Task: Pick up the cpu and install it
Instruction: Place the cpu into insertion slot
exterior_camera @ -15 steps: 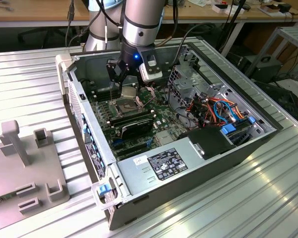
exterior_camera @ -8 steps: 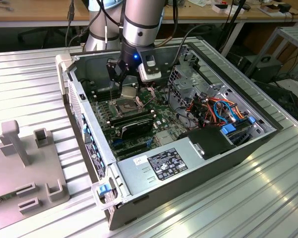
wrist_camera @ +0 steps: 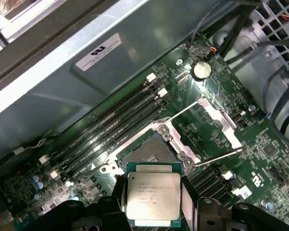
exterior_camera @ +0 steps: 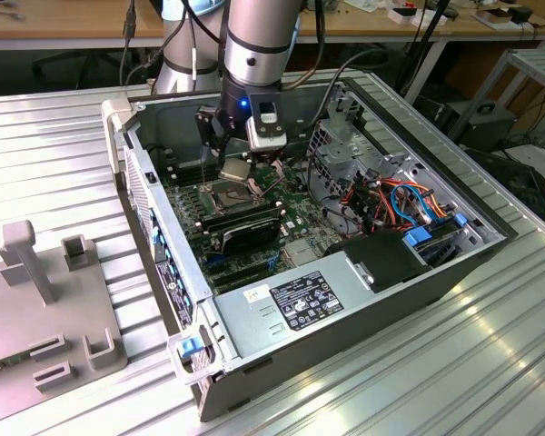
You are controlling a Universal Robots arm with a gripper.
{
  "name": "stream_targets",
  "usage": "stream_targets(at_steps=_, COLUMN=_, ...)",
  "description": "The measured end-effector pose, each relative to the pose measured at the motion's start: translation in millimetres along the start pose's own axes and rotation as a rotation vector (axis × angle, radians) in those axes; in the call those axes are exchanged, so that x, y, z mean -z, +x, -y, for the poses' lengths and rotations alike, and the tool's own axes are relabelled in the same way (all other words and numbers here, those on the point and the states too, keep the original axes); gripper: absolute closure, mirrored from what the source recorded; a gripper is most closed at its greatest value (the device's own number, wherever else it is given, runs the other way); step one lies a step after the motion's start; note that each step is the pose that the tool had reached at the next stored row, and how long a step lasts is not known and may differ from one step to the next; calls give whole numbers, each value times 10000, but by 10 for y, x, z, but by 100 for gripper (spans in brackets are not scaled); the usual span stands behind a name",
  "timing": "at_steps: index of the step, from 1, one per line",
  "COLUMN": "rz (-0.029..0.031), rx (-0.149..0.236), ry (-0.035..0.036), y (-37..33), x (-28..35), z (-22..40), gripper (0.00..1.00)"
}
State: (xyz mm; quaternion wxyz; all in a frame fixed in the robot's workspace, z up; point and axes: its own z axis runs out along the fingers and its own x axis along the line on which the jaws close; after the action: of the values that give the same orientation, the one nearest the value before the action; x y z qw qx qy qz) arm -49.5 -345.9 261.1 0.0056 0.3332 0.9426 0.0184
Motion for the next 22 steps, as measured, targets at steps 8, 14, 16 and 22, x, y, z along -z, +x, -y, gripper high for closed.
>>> stream_targets(at_steps=8, rz=67, rx=-1758, ry=-3, y=0, x=-11, z=1, gripper=45)
stream_targets(at_steps=14, rz=79, rx=-2041, ry=-3, y=0, x=-13, z=0, gripper=45)
stream_targets(at_steps=16, rz=94, rx=-2434, ry=-4, y=0, x=-16, z=1, gripper=45)
stream_targets(at_steps=22, rz=135, rx=-3522, ry=-5, y=0, x=-23, z=1, gripper=45)
